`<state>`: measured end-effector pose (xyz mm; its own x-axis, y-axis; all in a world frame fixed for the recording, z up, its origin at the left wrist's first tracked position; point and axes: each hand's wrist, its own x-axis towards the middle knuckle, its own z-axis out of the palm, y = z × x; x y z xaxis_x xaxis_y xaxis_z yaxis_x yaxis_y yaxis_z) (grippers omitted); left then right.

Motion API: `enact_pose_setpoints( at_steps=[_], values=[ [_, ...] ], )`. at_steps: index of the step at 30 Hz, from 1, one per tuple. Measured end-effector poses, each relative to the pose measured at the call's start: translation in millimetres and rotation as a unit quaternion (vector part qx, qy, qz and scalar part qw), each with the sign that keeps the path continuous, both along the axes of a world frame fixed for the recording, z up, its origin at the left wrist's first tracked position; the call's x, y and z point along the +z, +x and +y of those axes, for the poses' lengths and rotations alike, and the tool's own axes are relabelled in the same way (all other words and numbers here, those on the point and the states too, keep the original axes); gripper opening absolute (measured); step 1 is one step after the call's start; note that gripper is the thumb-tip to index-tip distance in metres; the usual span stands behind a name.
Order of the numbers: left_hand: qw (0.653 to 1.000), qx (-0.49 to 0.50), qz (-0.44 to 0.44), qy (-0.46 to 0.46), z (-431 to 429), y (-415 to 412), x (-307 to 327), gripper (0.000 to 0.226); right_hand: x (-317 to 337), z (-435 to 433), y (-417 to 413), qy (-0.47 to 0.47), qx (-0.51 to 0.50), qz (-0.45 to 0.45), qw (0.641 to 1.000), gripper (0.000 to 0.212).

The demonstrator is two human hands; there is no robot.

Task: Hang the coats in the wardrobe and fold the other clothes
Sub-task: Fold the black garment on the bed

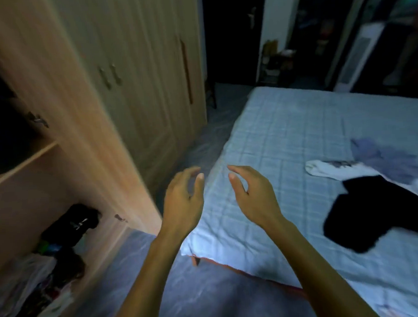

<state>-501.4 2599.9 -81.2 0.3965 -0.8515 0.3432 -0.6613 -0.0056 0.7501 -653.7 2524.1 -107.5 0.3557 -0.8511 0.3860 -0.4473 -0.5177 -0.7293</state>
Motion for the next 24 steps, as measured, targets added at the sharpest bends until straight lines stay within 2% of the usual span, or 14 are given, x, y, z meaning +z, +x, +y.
enact_pose_setpoints(
  at_steps=[8,16,20,24],
  values=[
    [0.991,-0.127,0.015,0.037,-59.1,-175.6,-17.1,0.024,-32.0,-12.6,-183.2,0.056,-0.146,-0.030,0.987,0.029],
    [0.965,-0.242,-0.007,0.099,-111.9,-289.0,-40.4,0.026,-63.9,-25.1,-297.5,0.094,-0.264,-0.078,0.957,0.029],
    [0.951,-0.286,0.002,0.117,-151.2,-335.0,-55.9,0.026,-78.8,-40.3,-341.7,0.117,-0.299,-0.067,0.945,0.027],
    [0.936,-0.326,0.025,0.129,-198.3,-381.6,-76.3,0.027,-93.4,-73.5,-383.3,0.132,-0.332,-0.020,0.934,0.028]
  ],
)
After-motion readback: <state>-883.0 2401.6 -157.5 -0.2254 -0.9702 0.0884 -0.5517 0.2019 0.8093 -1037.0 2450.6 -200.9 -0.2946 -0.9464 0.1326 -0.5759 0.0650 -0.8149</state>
